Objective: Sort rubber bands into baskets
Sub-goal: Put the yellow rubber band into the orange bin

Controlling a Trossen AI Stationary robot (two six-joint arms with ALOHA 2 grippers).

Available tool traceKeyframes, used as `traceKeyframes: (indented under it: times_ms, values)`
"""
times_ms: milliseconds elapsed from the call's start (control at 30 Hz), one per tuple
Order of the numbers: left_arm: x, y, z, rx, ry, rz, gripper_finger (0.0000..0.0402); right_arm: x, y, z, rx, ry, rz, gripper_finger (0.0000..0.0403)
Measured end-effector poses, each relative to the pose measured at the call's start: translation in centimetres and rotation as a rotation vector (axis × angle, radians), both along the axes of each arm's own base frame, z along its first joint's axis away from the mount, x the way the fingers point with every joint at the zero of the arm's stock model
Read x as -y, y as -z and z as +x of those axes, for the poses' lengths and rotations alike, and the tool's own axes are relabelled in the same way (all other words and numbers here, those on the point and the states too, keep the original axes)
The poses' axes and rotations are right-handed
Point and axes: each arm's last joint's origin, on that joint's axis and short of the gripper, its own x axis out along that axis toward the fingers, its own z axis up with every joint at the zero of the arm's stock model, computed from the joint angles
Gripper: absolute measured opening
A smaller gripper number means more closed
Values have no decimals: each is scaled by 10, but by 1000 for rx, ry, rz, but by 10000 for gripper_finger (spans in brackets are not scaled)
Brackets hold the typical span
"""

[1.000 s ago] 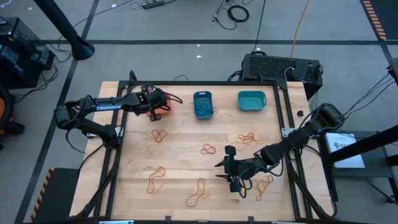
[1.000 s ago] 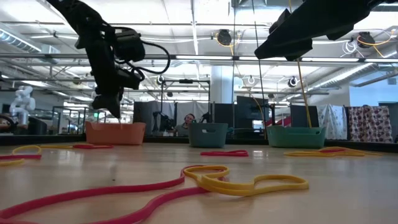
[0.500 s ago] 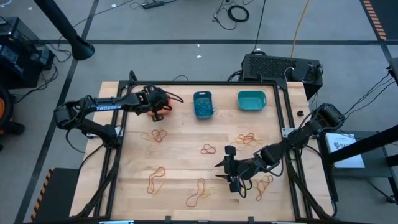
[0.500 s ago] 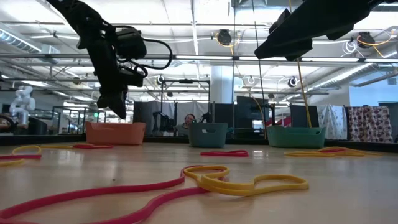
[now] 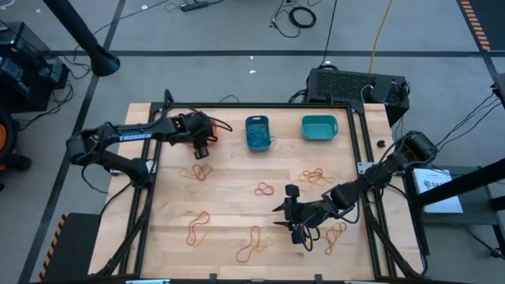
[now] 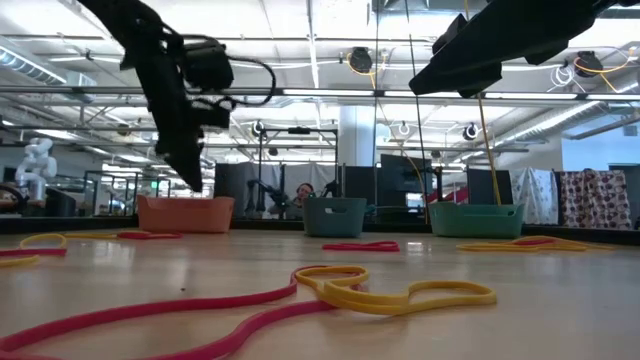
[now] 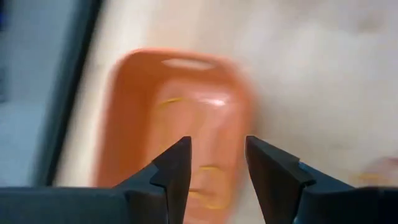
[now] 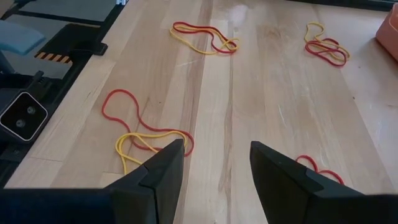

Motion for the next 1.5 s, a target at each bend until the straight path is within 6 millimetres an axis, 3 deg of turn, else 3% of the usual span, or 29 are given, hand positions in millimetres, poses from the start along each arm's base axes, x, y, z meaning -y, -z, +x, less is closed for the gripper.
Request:
traceKeyframes:
  times_ms: [100, 233, 367, 500, 700, 900, 1133, 1500]
  values:
    - [12, -13, 1, 53, 35, -130, 160, 0, 0, 0, 1, 0, 1, 177]
    - [35, -15, -4, 48, 67, -387, 160, 0, 0, 0, -1, 7, 11, 177]
    - [67, -2, -10, -31, 107, -637, 160, 0, 0, 0, -4, 14, 21, 177]
    - [105, 10, -10, -88, 194, -755, 160, 0, 0, 0, -4, 15, 22, 177]
    - [160, 12, -4, -51, 333, -681, 160, 0, 0, 0, -4, 15, 22, 177]
    - [192, 14, -4, 10, 396, -457, 160, 0, 0, 0, -2, 15, 23, 177]
    - [208, 26, 4, 21, 443, -424, 160, 0, 0, 0, 0, 13, 21, 177]
    - [213, 55, 15, -71, 455, -384, 160, 0, 0, 0, 2, 11, 19, 177]
